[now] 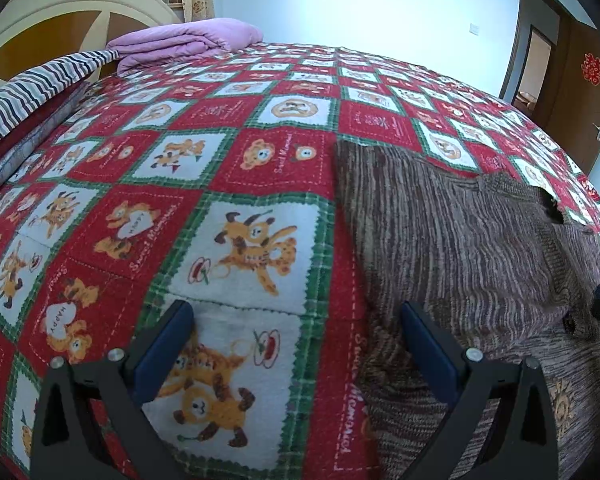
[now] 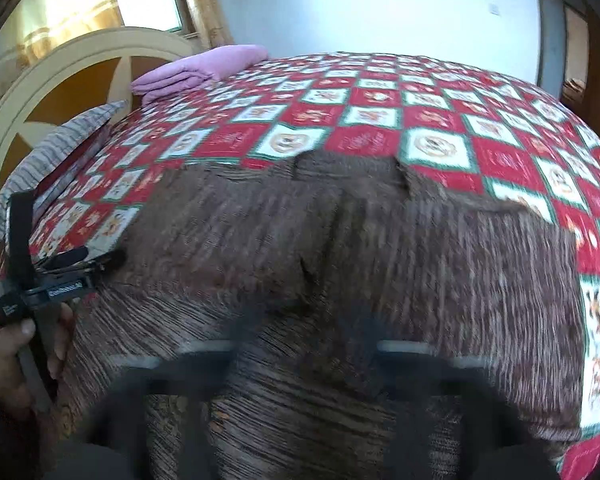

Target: Fold small clothes

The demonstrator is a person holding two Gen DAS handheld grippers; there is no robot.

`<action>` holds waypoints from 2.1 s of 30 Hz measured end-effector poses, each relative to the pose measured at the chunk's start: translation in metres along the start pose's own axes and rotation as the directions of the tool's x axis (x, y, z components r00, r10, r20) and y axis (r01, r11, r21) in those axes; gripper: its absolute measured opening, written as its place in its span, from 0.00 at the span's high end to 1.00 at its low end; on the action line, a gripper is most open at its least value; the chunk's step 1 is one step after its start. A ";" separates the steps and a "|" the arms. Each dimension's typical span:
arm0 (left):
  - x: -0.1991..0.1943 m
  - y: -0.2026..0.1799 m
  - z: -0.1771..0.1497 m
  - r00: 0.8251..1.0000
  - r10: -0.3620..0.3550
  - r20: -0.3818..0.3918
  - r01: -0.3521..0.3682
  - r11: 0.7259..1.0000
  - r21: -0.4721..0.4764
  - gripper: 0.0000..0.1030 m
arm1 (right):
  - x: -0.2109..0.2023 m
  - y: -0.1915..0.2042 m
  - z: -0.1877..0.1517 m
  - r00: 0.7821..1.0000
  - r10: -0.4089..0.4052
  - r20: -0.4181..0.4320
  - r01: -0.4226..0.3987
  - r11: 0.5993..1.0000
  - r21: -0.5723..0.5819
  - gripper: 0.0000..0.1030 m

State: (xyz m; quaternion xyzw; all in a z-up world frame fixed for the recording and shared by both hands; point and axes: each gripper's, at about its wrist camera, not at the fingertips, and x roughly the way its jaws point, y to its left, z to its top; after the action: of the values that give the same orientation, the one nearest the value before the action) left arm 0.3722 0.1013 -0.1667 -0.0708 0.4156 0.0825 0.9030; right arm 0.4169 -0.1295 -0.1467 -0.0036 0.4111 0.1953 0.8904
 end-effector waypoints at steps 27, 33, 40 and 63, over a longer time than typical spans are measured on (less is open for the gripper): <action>-0.028 0.014 0.000 0.999 -0.009 0.053 0.013 0.997 -0.075 0.00 | -0.015 0.011 -0.015 0.993 -0.097 0.071 0.101 0.993 -0.064 0.42; -0.027 -0.015 0.021 0.995 0.045 0.086 -0.050 0.997 0.061 0.00 | -0.008 0.024 -0.002 0.995 0.033 0.096 -0.027 0.998 -0.060 0.42; 0.005 -0.019 0.008 0.988 0.152 0.011 -0.152 0.978 0.142 0.00 | 0.028 0.021 -0.006 0.999 -0.006 -0.037 0.005 0.999 -0.033 0.42; -0.015 -0.007 -0.007 0.996 0.094 0.011 -0.094 0.992 0.078 0.00 | -0.053 -0.111 -0.066 0.950 -0.312 -0.023 0.312 0.939 0.145 0.41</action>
State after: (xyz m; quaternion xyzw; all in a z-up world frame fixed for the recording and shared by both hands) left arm 0.3587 0.0920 -0.1593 -0.0153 0.4180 0.1088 0.9018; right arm 0.3770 -0.2617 -0.1686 -0.0030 0.4184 0.0207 0.9080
